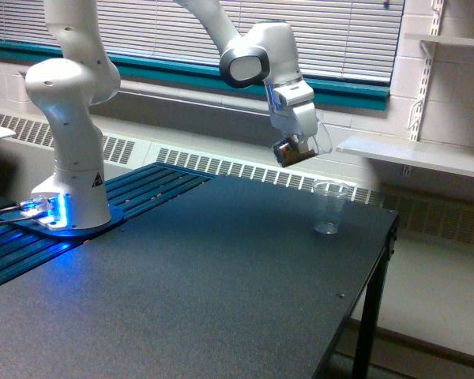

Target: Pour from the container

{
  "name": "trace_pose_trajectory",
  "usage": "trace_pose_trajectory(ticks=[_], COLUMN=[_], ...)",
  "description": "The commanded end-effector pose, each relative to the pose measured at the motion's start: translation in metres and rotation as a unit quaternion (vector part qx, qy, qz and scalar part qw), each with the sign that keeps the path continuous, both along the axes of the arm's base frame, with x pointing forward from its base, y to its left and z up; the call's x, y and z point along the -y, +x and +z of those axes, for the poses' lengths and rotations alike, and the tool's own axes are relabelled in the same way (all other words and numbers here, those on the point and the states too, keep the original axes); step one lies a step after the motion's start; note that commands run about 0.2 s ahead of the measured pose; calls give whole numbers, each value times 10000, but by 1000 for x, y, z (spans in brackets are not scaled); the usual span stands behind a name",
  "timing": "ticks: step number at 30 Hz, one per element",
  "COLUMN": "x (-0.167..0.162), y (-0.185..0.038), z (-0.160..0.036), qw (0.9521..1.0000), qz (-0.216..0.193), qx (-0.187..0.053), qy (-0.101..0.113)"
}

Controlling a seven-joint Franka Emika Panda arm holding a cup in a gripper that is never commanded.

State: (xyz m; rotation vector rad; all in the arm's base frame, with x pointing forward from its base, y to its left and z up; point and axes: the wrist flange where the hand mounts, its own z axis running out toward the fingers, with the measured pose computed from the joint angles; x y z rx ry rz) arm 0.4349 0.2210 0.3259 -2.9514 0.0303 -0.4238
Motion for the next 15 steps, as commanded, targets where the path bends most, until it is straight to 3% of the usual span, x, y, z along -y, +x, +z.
trace_pose_trajectory(ticks=[1,15], x=[-7,-14], y=[-4,-7], z=[4,-1], qw=[9997,9996], qz=[230,236], qx=[26,-106], qy=[12,133])
